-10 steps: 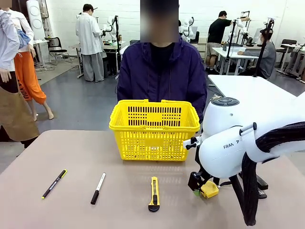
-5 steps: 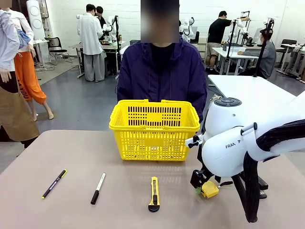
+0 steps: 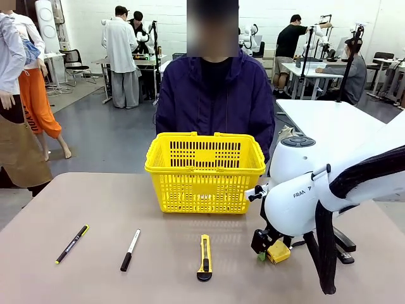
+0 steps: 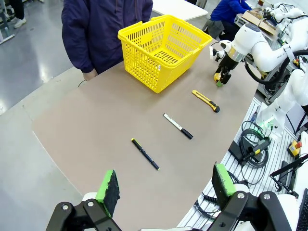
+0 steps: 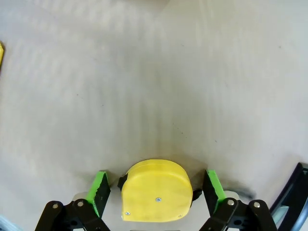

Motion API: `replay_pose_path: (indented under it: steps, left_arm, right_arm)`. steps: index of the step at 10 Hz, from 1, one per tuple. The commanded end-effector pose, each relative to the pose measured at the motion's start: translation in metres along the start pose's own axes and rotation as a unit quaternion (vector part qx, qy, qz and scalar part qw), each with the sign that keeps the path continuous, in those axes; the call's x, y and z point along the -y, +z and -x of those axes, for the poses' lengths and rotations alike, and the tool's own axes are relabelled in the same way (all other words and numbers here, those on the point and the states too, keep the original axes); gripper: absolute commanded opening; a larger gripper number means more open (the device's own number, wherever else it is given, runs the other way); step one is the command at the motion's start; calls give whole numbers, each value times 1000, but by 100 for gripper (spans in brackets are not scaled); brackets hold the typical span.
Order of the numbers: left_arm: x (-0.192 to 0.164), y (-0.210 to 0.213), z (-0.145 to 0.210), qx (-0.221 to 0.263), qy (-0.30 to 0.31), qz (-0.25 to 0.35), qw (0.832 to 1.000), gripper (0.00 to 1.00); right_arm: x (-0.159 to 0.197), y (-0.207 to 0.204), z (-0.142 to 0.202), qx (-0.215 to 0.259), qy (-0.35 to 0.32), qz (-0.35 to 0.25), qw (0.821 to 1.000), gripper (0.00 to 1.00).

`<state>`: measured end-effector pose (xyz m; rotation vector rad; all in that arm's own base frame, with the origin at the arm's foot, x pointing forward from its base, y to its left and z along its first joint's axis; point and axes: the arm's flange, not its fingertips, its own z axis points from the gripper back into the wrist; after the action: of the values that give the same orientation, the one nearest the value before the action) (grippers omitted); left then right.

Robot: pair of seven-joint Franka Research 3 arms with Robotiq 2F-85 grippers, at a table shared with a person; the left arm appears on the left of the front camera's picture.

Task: Place the items the person wants into the basket.
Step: Pick up the item the person points to and place it in the Market Basket.

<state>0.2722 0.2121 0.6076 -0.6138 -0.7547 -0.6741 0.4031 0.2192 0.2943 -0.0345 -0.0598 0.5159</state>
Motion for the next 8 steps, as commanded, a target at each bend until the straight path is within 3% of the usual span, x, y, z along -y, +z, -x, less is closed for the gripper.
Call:
replay_pose_path:
  steps: [1,2,3,4,5,7,8]
  left_arm:
    - [0,2,0,9,-9,6,1000,100]
    - [0,2,0,9,-9,6,1000,100]
    - [0,2,0,9,-9,6,1000,100]
    - [0,2,0,9,-9,6,1000,100]
    - [0,2,0,9,-9,6,1000,100]
    - [0,2,0,9,-9,6,1000,100]
    - [0,2,0,9,-9,6,1000,100]
  right_arm:
    - [0,-1,-4,16,24,12,1000,41]
    - [-1,0,-3,18,23,14,999,41]
    - [0,0,-3,19,21,13,1000,0]
    - [0,-1,-3,20,19,13,1000,38]
    - [0,0,-2,20,17,14,1000,0]
    - [-1,2,-1,23,15,18,999,0]
    - [-2,3,0,24,14,20,999,5]
